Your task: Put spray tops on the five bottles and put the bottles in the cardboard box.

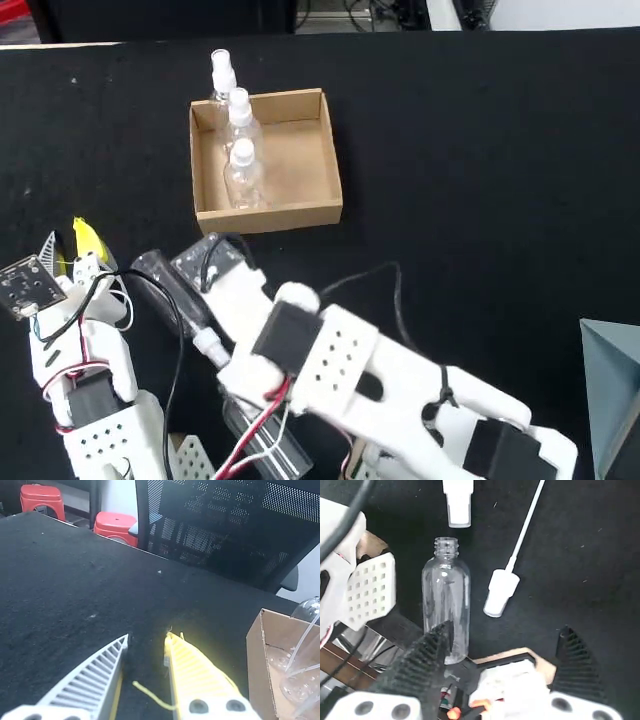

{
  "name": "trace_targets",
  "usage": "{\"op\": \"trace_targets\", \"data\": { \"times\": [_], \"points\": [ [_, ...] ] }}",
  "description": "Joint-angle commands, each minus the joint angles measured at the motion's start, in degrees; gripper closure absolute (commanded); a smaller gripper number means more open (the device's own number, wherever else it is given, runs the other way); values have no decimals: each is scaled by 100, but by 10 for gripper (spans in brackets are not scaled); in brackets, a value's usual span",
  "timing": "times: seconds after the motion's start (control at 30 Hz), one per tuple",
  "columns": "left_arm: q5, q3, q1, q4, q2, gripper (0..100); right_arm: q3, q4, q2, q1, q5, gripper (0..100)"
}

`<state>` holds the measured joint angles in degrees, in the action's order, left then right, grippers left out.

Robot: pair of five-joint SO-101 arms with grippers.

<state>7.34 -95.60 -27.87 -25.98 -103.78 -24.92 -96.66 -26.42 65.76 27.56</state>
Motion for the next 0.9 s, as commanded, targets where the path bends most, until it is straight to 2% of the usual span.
{"op": "trace_targets", "data": {
  "times": [0.0, 0.17, 0.47, 0.87],
  "points": [
    [35, -57, -57, 141, -26, 895, -259, 475, -277, 308, 510, 726],
    [35, -57, -66, 141, -26, 895, -752, 967, -277, 492, 914, 726],
    [79, -57, -268, 141, -26, 895, -1543, 1873, -277, 1231, 1398, 726],
    [79, -57, -268, 141, -26, 895, -2299, 2813, -233, 1248, 1389, 727]
  ]
}}
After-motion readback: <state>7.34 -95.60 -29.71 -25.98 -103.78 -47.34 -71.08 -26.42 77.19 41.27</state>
